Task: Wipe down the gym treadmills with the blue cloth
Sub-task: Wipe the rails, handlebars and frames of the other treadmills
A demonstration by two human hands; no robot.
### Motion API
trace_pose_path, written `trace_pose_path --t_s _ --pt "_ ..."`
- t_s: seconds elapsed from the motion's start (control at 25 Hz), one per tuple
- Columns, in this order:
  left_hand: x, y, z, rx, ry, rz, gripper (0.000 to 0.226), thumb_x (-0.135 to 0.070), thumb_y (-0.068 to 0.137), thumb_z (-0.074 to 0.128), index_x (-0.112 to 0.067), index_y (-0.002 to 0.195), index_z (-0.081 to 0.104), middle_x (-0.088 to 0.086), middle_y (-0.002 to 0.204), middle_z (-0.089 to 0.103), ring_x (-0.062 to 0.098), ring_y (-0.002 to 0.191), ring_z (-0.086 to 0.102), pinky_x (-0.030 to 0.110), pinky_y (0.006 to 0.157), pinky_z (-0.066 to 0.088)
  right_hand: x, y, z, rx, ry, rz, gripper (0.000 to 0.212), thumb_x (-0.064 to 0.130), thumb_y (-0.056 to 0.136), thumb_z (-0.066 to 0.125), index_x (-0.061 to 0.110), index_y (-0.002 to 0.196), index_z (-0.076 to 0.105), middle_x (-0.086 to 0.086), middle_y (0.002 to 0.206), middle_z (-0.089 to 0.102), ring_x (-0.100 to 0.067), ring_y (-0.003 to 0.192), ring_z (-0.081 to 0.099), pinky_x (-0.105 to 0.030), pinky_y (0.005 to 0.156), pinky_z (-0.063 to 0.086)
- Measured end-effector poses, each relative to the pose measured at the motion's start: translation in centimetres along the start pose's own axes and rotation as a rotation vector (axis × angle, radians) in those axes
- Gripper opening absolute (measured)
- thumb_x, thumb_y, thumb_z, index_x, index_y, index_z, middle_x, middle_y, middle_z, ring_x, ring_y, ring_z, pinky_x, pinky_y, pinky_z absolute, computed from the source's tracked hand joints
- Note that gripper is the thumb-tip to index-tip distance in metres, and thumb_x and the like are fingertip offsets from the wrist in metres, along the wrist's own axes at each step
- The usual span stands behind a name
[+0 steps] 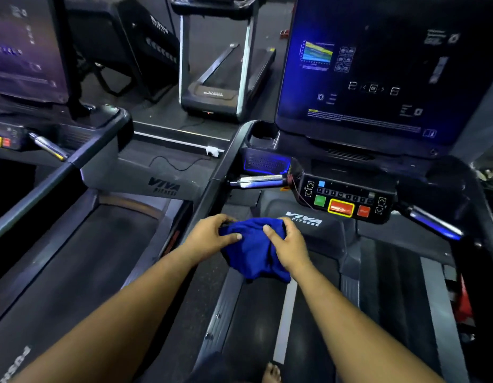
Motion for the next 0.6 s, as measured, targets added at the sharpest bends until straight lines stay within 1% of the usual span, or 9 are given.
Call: trace_pose_path --t_s 0.08,0.16,0.24,0.32,0.4,0.44,0.52,0.56,0.6 --pt "0.1 2.8 -0.9 -0.008 0.096 -0.001 0.033 -0.033 0.082 0.079 -0.017 0.110 0.071 -0.003 0.099 0.071 0.012 0.088 0.063 0.021 0.075 0.043 0.1 2.9 -0.4 -0.035 -0.049 0.013 0.022 0.038 0.093 0.067 0.023 0.085 0.052 0.007 0.078 0.062 -0.006 0.072 0.058 -0.025 0.067 0.043" --pt "0.5 6.5 -1.6 -0.043 0.027 0.019 0.020 -0.026 0.084 0.078 -0.020 0.102 0.072 -0.007 0.093 0.071 0.003 0.082 0.063 0.022 0.076 0.046 0.1 6.5 -0.2 -0.061 -0.127 0.007 0.024 0.041 0.093 0.064 0.022 0.088 0.052 0.008 0.080 0.061 -0.009 0.076 0.059 -0.026 0.068 0.044" --pt "1.1 10.4 -2.2 -0.084 -0.130 0.015 0.014 -0.026 0.084 0.076 -0.027 0.096 0.070 -0.012 0.088 0.072 -0.005 0.076 0.064 0.025 0.077 0.051 0.0 10.0 0.4 -0.111 -0.241 -0.008 0.029 0.049 0.092 0.062 0.022 0.099 0.051 0.004 0.089 0.065 -0.019 0.085 0.062 -0.035 0.073 0.050" --pt "2.5 14.6 -2.7 -0.120 -0.223 -0.013 0.017 -0.037 0.079 0.073 -0.033 0.096 0.070 -0.015 0.090 0.074 0.000 0.084 0.069 0.033 0.083 0.057 0.3 13.8 1.2 -0.140 -0.330 -0.031 0.035 0.051 0.092 0.060 0.024 0.112 0.048 0.000 0.100 0.067 -0.025 0.092 0.063 -0.038 0.076 0.051" --pt "3.4 17.9 -2.9 -0.166 -0.220 -0.017 0.015 -0.042 0.079 0.068 -0.040 0.093 0.067 -0.018 0.090 0.074 0.004 0.086 0.070 0.038 0.084 0.058 1.5 16.9 2.1 -0.162 -0.411 -0.062 0.041 0.046 0.094 0.059 0.022 0.124 0.046 -0.003 0.117 0.063 -0.028 0.102 0.062 -0.039 0.080 0.050" --pt "3.9 19.8 -3.1 -0.199 -0.199 -0.024 0.015 -0.043 0.080 0.067 -0.040 0.095 0.067 -0.018 0.092 0.073 0.006 0.087 0.069 0.039 0.086 0.056 2.0 18.7 2.9 -0.207 -0.494 -0.079 0.045 0.043 0.095 0.059 0.020 0.130 0.044 -0.005 0.128 0.057 -0.029 0.111 0.059 -0.041 0.086 0.049" --pt "4.2 22.4 -3.5 -0.252 -0.033 -0.038 0.021 -0.043 0.084 0.066 -0.036 0.104 0.067 -0.014 0.101 0.073 0.015 0.099 0.065 0.041 0.094 0.049 2.5 21.1 5.0 -0.320 -0.835 -0.173 0.055 0.041 0.093 0.057 0.018 0.140 0.041 -0.008 0.146 0.042 -0.030 0.130 0.046 -0.050 0.102 0.040" --pt "4.4 23.3 -3.5 -0.263 0.090 -0.032 0.025 -0.043 0.087 0.065 -0.034 0.110 0.066 -0.010 0.107 0.070 0.020 0.107 0.061 0.042 0.095 0.045 2.3 21.7 6.5 -0.285 -1.023 -0.252 0.057 0.041 0.093 0.054 0.019 0.144 0.040 -0.008 0.151 0.038 -0.030 0.138 0.039 -0.056 0.110 0.032" --pt "4.7 23.9 -3.3 -0.278 0.200 -0.004 0.029 -0.042 0.090 0.063 -0.030 0.116 0.065 -0.006 0.116 0.067 0.024 0.115 0.056 0.043 0.095 0.041 1.7 21.9 7.9 -0.167 -1.174 -0.329 0.058 0.042 0.095 0.049 0.020 0.147 0.038 -0.008 0.154 0.036 -0.029 0.143 0.033 -0.061 0.114 0.022"
Point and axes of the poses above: each hand's wrist, its own y-axis towards the middle knuckle, its own z-axis out of the palm, x = y × z, the point moved 2 cm from there along y, towards the middle knuckle
